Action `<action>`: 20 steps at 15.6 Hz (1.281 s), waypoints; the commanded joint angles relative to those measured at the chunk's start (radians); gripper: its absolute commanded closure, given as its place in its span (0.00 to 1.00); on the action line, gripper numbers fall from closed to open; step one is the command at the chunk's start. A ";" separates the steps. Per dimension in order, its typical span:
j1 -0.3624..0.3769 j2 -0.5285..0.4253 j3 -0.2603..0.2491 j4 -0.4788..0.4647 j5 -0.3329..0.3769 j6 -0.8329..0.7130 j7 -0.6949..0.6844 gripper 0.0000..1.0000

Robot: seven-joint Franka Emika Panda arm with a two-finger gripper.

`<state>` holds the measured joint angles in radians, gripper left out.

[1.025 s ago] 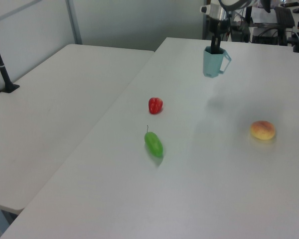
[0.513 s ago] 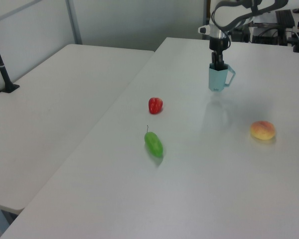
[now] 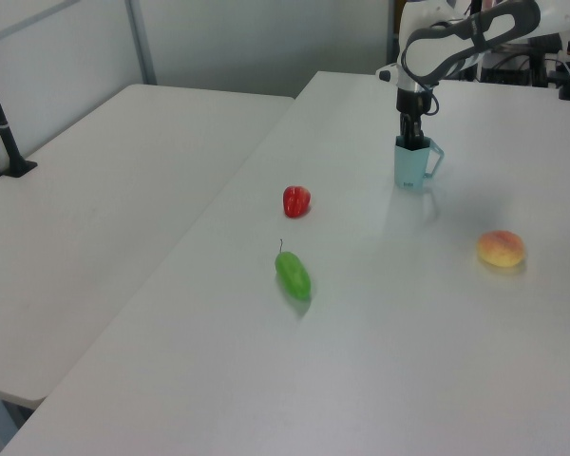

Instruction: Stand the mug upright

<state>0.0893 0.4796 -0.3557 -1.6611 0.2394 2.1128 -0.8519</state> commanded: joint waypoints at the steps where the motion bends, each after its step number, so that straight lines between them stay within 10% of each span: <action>1: 0.026 -0.025 -0.002 -0.017 0.006 0.026 0.017 0.00; 7: 0.063 -0.157 0.001 0.004 0.006 -0.014 0.124 0.00; 14: 0.059 -0.338 0.009 0.110 0.017 -0.289 0.555 0.00; 20: 0.012 -0.519 0.162 0.113 -0.002 -0.532 0.845 0.00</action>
<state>0.1384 0.0540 -0.2813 -1.5237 0.2405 1.6805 -0.1611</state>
